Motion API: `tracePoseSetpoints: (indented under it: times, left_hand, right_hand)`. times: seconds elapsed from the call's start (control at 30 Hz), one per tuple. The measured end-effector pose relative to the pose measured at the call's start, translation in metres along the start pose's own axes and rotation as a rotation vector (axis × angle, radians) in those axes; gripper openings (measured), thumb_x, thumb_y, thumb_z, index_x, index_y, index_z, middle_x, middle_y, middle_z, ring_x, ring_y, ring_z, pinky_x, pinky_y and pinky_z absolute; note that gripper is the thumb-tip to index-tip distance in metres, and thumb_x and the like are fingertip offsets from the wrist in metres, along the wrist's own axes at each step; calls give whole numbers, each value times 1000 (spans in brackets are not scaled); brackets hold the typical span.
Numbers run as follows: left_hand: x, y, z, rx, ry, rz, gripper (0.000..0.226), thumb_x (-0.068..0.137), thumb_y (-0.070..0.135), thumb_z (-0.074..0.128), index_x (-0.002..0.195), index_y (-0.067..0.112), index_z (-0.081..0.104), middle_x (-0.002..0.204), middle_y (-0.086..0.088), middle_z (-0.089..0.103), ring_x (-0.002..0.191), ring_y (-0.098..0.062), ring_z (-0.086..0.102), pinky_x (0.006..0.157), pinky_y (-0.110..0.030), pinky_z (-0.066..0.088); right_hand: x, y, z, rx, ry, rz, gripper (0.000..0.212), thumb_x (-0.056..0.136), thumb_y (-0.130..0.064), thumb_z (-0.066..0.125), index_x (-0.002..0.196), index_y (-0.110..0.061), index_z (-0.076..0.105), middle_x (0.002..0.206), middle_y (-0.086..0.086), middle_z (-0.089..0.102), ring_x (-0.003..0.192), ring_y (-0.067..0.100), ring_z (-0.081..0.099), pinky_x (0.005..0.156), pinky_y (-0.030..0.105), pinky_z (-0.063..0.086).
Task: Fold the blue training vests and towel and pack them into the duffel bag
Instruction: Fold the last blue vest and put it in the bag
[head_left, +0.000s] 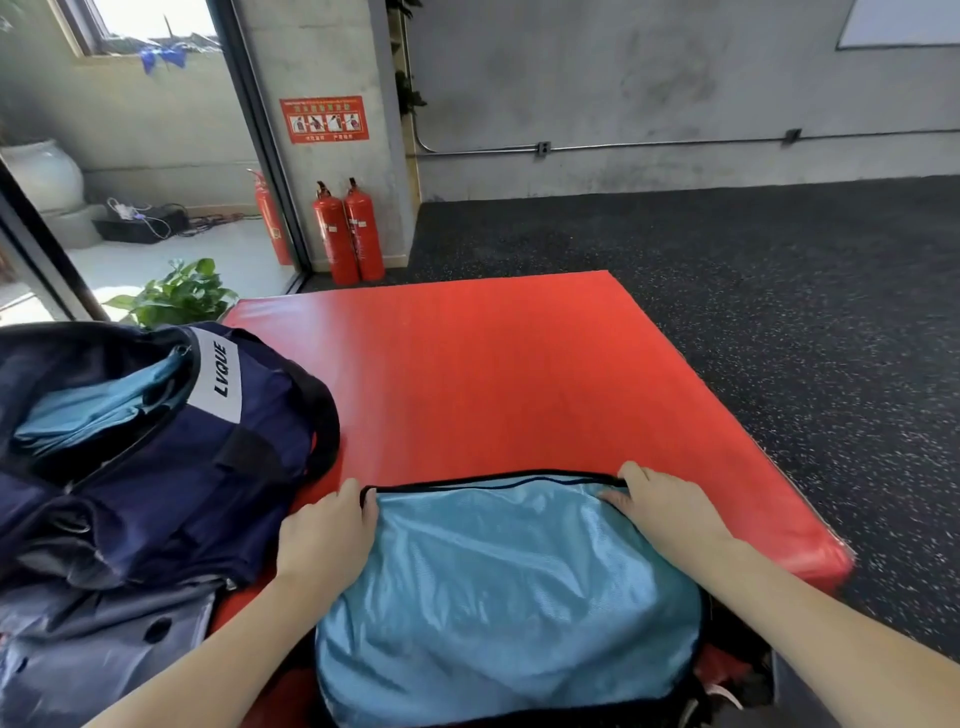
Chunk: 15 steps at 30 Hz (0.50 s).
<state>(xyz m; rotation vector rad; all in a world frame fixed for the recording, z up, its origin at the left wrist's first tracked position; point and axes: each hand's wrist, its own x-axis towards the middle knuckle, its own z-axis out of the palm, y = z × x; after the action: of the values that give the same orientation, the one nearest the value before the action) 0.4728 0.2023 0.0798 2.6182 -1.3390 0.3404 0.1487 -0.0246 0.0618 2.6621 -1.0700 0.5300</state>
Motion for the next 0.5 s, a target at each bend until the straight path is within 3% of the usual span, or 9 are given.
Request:
tracePoseSetpoints:
  times: [0.07,0.17,0.23,0.37,0.47,0.5]
  left_hand:
    - [5,1,2,22,-22,16,32,104,44,36,83,20,41,56,7,44,55,-26,49,53,-35,33]
    - [25,-5,8,66,8,97,30,100,38,52,80,17,44,51,0,51,49,-32,58,45,-30,28]
    - [43,-9,14,86,46,154,34,91,31,69,74,14,46,41,-3,44,35,-30,52,40,-23,20]
    - [90,0,24,96,125,236,36,92,30,64,69,9,47,37,-8,42,28,-28,47,32,-25,34]
    - [126,14,28,118,141,257,38,80,25,83,68,7,51,36,-3,36,27,-27,47,37,-21,26]
    - [138,20,28,151,116,279,34,81,25,81,71,7,54,40,4,28,29,-27,49,38,-23,26]
  right_hand:
    - [3,3,3,-12,54,-52,60,102,-59,24,67,-16,46,46,-9,35,32,17,29,32,22,16]
    - [16,14,5,-48,17,-57,48,89,-47,67,64,-16,41,43,-4,39,28,22,41,31,24,20]
    - [29,21,5,-61,-61,-28,52,80,-43,80,69,-18,35,46,-5,37,31,24,46,34,25,20]
    - [59,31,13,-102,-199,59,42,102,-57,40,87,-17,37,65,-7,44,63,26,60,51,34,35]
    - [81,41,18,-107,-248,103,44,103,-59,31,91,-18,37,67,-7,45,62,23,50,50,35,31]
    - [88,46,21,-111,-254,114,44,103,-59,31,91,-18,37,67,-7,46,61,23,49,50,35,30]
